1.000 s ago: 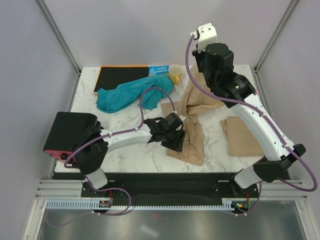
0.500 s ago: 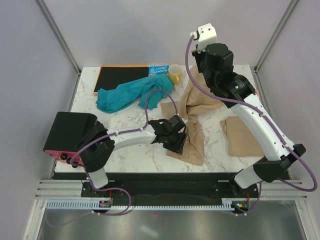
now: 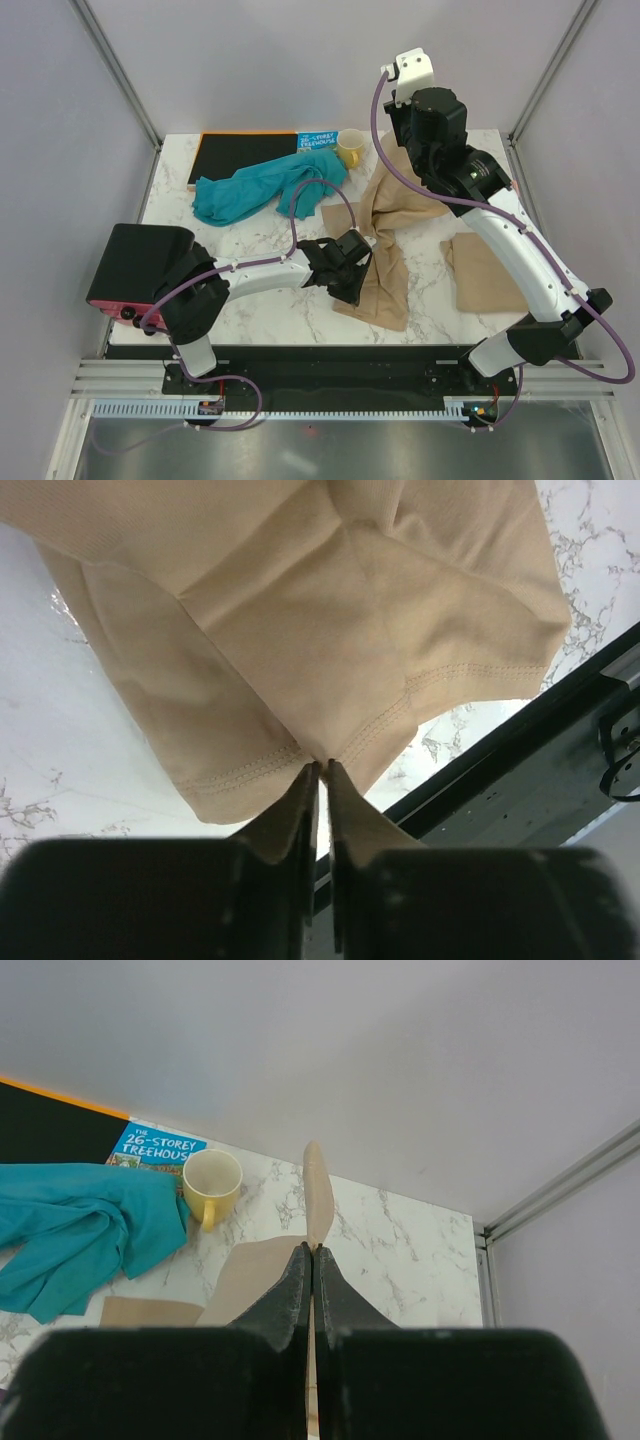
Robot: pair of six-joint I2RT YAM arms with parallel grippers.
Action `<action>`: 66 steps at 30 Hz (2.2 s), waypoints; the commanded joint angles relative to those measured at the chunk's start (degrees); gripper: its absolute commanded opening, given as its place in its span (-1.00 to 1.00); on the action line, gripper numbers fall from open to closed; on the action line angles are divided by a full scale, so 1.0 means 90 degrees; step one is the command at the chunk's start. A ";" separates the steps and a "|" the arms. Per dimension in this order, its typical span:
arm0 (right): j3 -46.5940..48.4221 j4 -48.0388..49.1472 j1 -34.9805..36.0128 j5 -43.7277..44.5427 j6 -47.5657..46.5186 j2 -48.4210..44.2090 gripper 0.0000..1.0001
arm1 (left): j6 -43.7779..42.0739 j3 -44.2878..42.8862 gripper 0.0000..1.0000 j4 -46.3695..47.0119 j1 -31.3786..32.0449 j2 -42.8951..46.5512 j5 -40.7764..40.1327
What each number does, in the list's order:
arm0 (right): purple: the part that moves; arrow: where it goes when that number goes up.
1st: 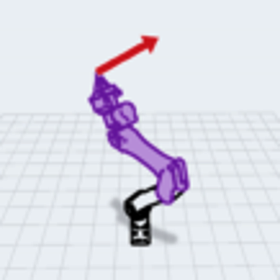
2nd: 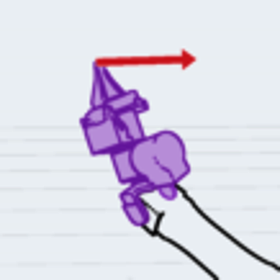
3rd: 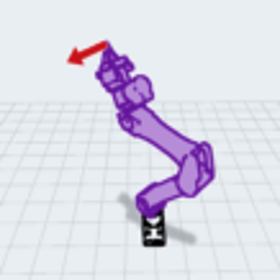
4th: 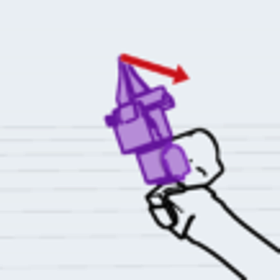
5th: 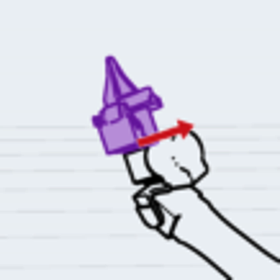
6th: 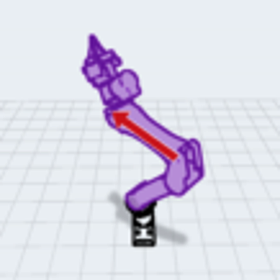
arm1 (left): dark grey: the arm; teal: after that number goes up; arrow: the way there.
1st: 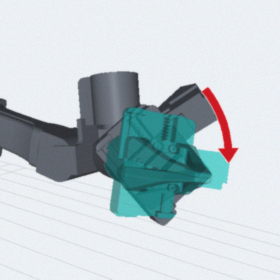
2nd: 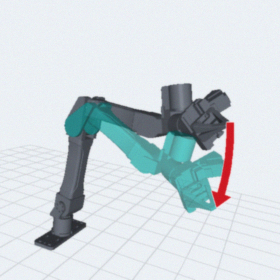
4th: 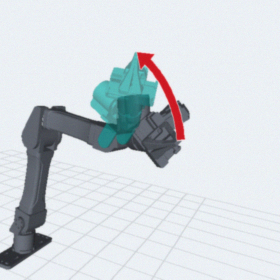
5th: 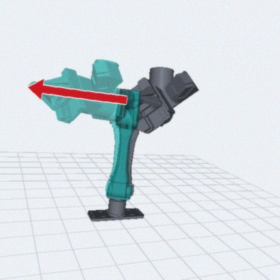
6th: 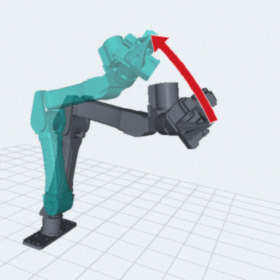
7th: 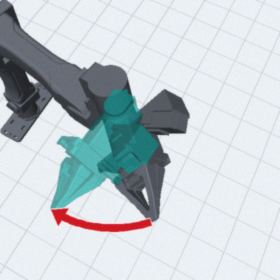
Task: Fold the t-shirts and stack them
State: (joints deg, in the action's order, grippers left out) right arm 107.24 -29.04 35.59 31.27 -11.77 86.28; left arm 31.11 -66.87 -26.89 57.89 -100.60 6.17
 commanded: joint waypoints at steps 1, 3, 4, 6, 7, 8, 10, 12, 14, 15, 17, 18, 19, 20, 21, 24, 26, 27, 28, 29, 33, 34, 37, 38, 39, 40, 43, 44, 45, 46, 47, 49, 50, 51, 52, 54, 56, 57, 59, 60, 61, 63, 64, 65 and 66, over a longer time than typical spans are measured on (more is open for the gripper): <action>-0.0011 0.0355 -0.0029 -0.0027 0.0077 -0.0212 -1.00 | -0.0098 -0.0031 -0.91 0.0254 0.0043 0.0103 0.0075; -0.0002 0.0355 -0.0039 -0.0017 0.0077 -0.0202 -1.00 | -0.0098 0.0018 -0.96 0.0283 0.0052 0.0103 0.0047; -0.0011 0.0355 -0.0039 -0.0017 0.0068 -0.0212 -1.00 | -0.0098 0.0037 -0.96 0.0293 0.0052 0.0094 0.0037; -0.0002 0.0355 -0.0039 -0.0017 0.0087 -0.0212 -1.00 | -0.0088 0.0047 -0.96 0.0303 0.0043 0.0103 0.0046; -0.0002 0.0355 -0.0039 -0.0027 0.0077 -0.0212 -1.00 | -0.0088 0.0047 -0.74 0.0293 0.0052 0.0094 0.0056; -0.0002 0.0365 -0.0039 -0.0046 0.0077 -0.0212 -1.00 | -0.0088 0.0047 -0.59 0.0293 0.0052 0.0093 0.0056; 0.0008 0.0355 -0.0039 -0.0027 0.0087 -0.0212 -1.00 | -0.0068 0.0047 -0.26 0.0283 0.0043 0.0152 0.0037; 0.0008 0.0355 -0.0039 -0.0046 0.0077 -0.0202 -1.00 | -0.0049 0.0057 -0.19 0.0283 0.0043 0.0210 0.0066; 0.0018 0.0355 -0.0039 -0.0027 0.0087 -0.0192 -1.00 | -0.0049 0.0077 -0.18 0.0283 0.0052 0.0230 0.0105; 0.0018 0.0355 -0.0049 -0.0027 0.0077 -0.0192 -1.00 | -0.0039 0.0086 -0.17 0.0293 0.0043 0.0230 0.0134; 0.0008 0.0355 -0.0058 -0.0017 0.0077 -0.0202 -1.00 | -0.0020 0.0106 -0.19 0.0293 0.0043 0.0201 0.0115; 0.0008 0.0355 -0.0049 -0.0017 0.0077 -0.0202 -1.00 | 0.0009 0.0125 -0.20 0.0322 0.0043 0.0181 0.0134; 0.0008 0.0355 -0.0068 -0.0046 0.0077 -0.0192 -1.00 | 0.0019 0.0145 -0.22 0.0390 0.0043 0.0143 0.0163; 0.0008 0.0355 -0.0068 -0.0046 0.0077 -0.0192 -1.00 | 0.0039 0.0164 -0.23 0.0420 0.0043 0.0104 0.0212; 0.0008 0.0355 -0.0078 -0.0037 0.0087 -0.0192 -1.00 | 0.0068 0.0165 -0.25 0.0459 0.0052 0.0074 0.0290; 0.0008 0.0355 -0.0088 -0.0066 0.0087 -0.0182 -1.00 | 0.0136 0.0203 -0.32 0.0605 0.0062 0.0025 0.0407; 0.0018 0.0355 -0.0088 -0.0076 0.0097 -0.0182 -1.00 | 0.0146 0.0204 -0.35 0.0673 0.0082 0.0035 0.0437; 0.0028 0.0355 -0.0088 -0.0076 0.0087 -0.0173 -1.00 | 0.0146 0.0204 -0.37 0.0674 0.0091 0.0035 0.0437; 0.0018 0.0355 -0.0088 -0.0076 0.0097 -0.0182 -1.00 | 0.0137 0.0194 -0.39 0.0674 0.0082 0.0035 0.0447; 0.0018 0.0355 -0.0088 -0.0085 0.0087 -0.0182 -1.00 | 0.0137 0.0194 -0.41 0.0693 0.0082 0.0035 0.0466; 0.0018 0.0365 -0.0097 -0.0076 0.0097 -0.0173 -1.00 | 0.0108 0.0213 -0.67 0.0684 0.0091 0.0083 0.0476; 0.0018 0.0355 -0.0097 -0.0076 0.0097 -0.0182 -1.00 | 0.0117 0.0233 -0.72 0.0674 0.0082 0.0093 0.0466; 0.0018 0.0355 -0.0097 -0.0085 0.0097 -0.0173 -1.00 | 0.0098 0.0252 -0.96 0.0684 0.0091 0.0210 0.0427; 0.0028 0.0355 -0.0097 -0.0085 0.0097 -0.0182 -1.00 | 0.0098 0.0262 -0.96 0.0674 0.0082 0.0249 0.0408; 0.0008 0.0355 -0.0097 -0.0076 0.0097 -0.0182 -1.00 | 0.0078 0.0262 -0.96 0.0664 0.0082 0.0317 0.0359; 0.0008 0.0365 -0.0097 -0.0076 0.0097 -0.0173 -1.00 | 0.0078 0.0282 -0.96 0.0674 0.0091 0.0347 0.0330; -0.0002 0.0355 -0.0107 -0.0076 0.0116 -0.0173 -1.00 | 0.0068 0.0330 -0.96 0.0674 0.0082 0.0493 0.0213; -0.0002 0.0365 -0.0107 -0.0066 0.0116 -0.0163 -1.00 | 0.0068 0.0350 -0.96 0.0655 0.0091 0.0542 0.0106; -0.0011 0.0375 -0.0107 -0.0056 0.0107 -0.0163 -1.00 | 0.0068 0.0369 -0.96 0.0664 0.0082 0.0591 0.0018; -0.0021 0.0375 -0.0098 -0.0017 0.0097 -0.0182 -1.00 | 0.0078 0.0428 -0.96 0.0625 0.0091 0.0765 -0.0109; -0.0021 0.0384 -0.0117 -0.0007 0.0097 -0.0192 -1.00 | 0.0117 0.0457 -0.96 0.0606 0.0082 0.0874 -0.0419; -0.0070 0.0404 -0.0117 0.0051 0.0107 -0.0202 -1.00 | 0.0146 0.0525 -0.96 0.0508 0.0072 0.1263 -0.0734; -0.0080 0.0443 -0.0127 0.0080 0.0107 -0.0221 -1.00 | 0.0166 0.0526 -0.96 0.0344 0.0062 0.1420 -0.1218; -0.0109 0.0462 -0.0127 0.0100 0.0116 -0.0241 -1.00 | 0.0185 0.0526 -0.96 0.0226 0.0052 0.1557 -0.1426; -0.0128 0.0472 -0.0136 0.0129 0.0107 -0.0251 -1.00 | 0.0195 0.0507 -0.96 0.0118 0.0043 0.1684 -0.1631; -0.0177 0.0540 -0.0146 0.0198 0.0146 -0.0290 -1.00 | 0.0312 0.0438 -0.96 -0.0369 -0.0064 0.2094 -0.2140; -0.0207 0.0541 -0.0166 0.0217 0.0175 -0.0329 -1.00 | 0.0468 0.0292 -0.96 -0.0721 -0.0346 0.2435 -0.2335; -0.0226 0.0550 -0.0166 0.0217 0.0223 -0.0339 -1.00 | 0.0507 0.0272 -0.96 -0.0955 -0.0425 0.2592 -0.2472; -0.0265 0.0541 -0.0175 0.0237 0.0253 -0.0387 -1.00 | 0.0663 0.0184 -0.96 -0.1200 -0.0679 0.2924 -0.2949; -0.0304 0.0560 -0.0176 0.0285 0.0292 -0.0407 -1.00 | 0.0712 0.0145 -0.96 -0.1375 -0.0777 0.3312 -0.3087; -0.0314 0.0560 -0.0185 0.0315 0.0311 -0.0426 -1.00 | 0.0752 0.0077 -0.96 -0.1435 -0.0990 0.3509 -0.3233; -0.0382 0.0590 -0.0195 0.0373 0.0350 -0.0504 -1.00 | 0.0733 -0.0020 -0.96 -0.1610 -0.1216 0.4094 -0.3556; -0.0411 0.0609 -0.0195 0.0412 0.0351 -0.0524 -1.00 | 0.0684 -0.0195 -0.96 -0.1689 -0.1420 0.4262 -0.3692; -0.0441 0.0657 -0.0205 0.0471 0.0370 -0.0592 -1.00 | 0.0606 -0.0322 -0.96 -0.1796 -0.1519 0.4379 -0.3955; -0.0441 0.0668 -0.0215 0.0491 0.0390 -0.0612 -1.00 | 0.0518 -0.0469 -0.96 -0.1903 -0.1607 0.4458 -0.4083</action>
State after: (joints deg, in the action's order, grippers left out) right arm 103.61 -26.85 34.20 33.08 -9.82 84.05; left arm 34.96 -64.55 -39.66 46.48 -66.46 -20.29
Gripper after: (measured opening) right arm 0.010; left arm 0.026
